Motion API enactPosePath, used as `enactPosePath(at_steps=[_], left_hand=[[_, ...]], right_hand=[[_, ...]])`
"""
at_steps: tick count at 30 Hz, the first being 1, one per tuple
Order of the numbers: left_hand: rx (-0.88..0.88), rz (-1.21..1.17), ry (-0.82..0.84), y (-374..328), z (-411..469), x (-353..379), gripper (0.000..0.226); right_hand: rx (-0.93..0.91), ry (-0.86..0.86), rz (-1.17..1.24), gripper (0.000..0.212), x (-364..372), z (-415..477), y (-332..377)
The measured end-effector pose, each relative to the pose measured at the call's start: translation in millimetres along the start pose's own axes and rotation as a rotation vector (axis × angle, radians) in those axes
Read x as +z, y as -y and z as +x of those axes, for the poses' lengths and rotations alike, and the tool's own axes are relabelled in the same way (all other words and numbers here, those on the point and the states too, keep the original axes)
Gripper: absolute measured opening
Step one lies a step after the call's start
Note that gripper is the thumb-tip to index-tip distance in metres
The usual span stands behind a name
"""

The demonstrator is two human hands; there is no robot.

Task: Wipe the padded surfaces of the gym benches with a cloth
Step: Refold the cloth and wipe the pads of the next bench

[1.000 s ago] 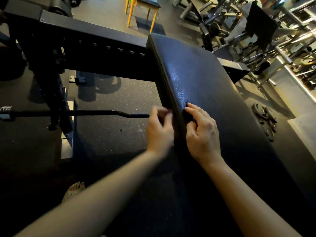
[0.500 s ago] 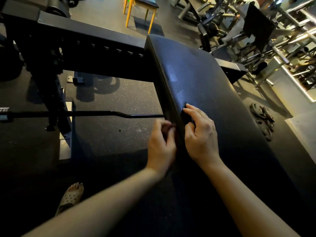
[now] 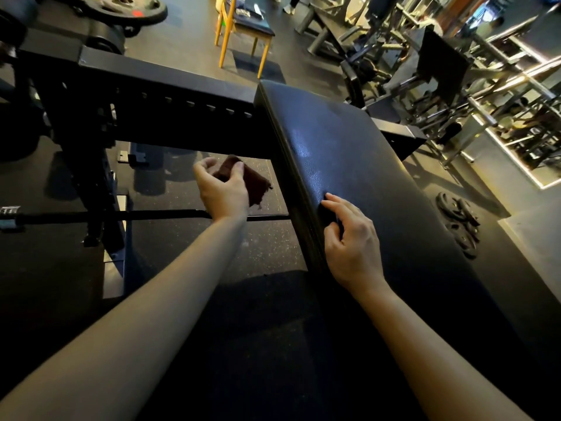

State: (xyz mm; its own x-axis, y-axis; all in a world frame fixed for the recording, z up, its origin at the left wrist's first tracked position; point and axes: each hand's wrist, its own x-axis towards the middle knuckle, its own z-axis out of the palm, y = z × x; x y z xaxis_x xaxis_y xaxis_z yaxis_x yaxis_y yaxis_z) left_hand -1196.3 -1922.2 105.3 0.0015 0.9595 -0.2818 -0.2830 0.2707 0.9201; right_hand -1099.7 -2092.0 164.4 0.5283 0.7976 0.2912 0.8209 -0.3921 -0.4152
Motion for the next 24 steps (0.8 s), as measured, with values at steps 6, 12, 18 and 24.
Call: enactPosePath(at_steps=[6, 12, 18, 24], left_hand=[[0.019, 0.004, 0.248, 14.1, -35.0, 10.4, 0.024], [0.063, -0.122, 0.453, 26.9, -84.4, -16.6, 0.029], [-0.049, -0.1, 0.564, 38.7, -102.6, -56.4, 0.023], [-0.024, -0.151, 0.394, 16.9, -42.4, -21.3, 0.016]], right_hand=[[0.001, -0.015, -0.01, 0.047, 0.9, 1.0, 1.6], [0.01, -0.02, -0.003, 0.048, 1.4, 2.0, 1.1], [0.003, -0.017, 0.005, 0.049, 1.2, 1.3, 0.5], [0.001, -0.002, 0.003, 0.049, 0.2, 2.0, 0.1]])
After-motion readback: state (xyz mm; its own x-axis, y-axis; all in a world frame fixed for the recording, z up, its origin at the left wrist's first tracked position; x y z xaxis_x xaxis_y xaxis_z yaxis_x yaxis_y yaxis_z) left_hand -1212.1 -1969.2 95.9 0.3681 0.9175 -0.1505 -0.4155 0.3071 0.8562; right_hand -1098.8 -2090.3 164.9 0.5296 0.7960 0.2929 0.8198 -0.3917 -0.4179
